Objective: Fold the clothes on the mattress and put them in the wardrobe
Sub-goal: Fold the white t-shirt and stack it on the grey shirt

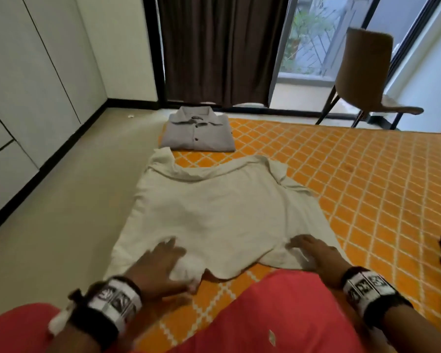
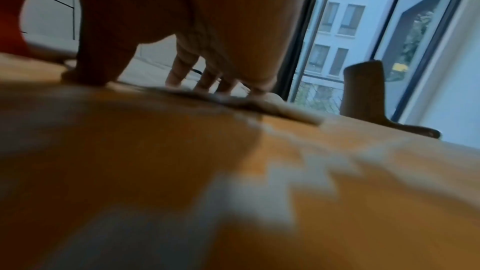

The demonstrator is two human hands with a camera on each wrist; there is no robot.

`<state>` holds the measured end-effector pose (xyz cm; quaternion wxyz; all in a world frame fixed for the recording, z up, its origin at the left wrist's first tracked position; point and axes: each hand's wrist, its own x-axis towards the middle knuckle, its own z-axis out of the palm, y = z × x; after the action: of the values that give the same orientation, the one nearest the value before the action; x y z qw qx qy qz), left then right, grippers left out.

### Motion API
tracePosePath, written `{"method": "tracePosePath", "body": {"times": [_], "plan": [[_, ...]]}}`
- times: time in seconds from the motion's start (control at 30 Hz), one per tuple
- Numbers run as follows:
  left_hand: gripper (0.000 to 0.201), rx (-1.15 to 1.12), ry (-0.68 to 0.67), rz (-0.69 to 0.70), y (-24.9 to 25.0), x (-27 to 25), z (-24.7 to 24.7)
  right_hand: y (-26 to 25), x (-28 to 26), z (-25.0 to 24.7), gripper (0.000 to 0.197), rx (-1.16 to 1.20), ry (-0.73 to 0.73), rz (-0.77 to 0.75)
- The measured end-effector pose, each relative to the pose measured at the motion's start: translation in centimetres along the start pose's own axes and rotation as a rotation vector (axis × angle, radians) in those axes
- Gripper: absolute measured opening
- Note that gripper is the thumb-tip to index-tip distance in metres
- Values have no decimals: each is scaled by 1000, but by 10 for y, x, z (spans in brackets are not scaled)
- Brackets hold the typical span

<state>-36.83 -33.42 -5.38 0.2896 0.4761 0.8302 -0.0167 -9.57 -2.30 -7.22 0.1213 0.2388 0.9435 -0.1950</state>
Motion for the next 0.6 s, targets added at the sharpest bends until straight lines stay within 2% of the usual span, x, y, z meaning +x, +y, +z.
{"method": "tracePosePath", "body": {"times": [0.07,0.13,0.17,0.2,0.27,0.3,0.33,0.4,0.43,0.53,0.6], "plan": [[143,136,-21,-84,16,4,29,3,-6,16,42,-37,54,-7],[137,146,55,-140,32,9,33,-3,-4,19,54,-97,101,20],[120,170,151,-121,38,12,32,-6,0,20,62,-145,147,23],[95,182,192,-74,43,12,33,-13,2,20,64,-186,169,42],[54,261,287,24,46,19,37,-17,5,21,48,-253,248,40],[47,292,308,48,47,22,34,-19,6,21,36,-290,252,45],[48,305,409,70,44,24,28,-19,6,19,32,-324,246,65],[47,294,622,41,32,18,5,-17,6,21,49,-374,232,95],[48,281,679,-16,21,13,-6,-15,8,21,53,-414,265,94],[49,247,713,-190,-17,-1,-20,-18,10,9,37,-388,267,237],[36,236,704,-270,-37,-12,-21,-16,18,0,32,-395,257,279]]}}
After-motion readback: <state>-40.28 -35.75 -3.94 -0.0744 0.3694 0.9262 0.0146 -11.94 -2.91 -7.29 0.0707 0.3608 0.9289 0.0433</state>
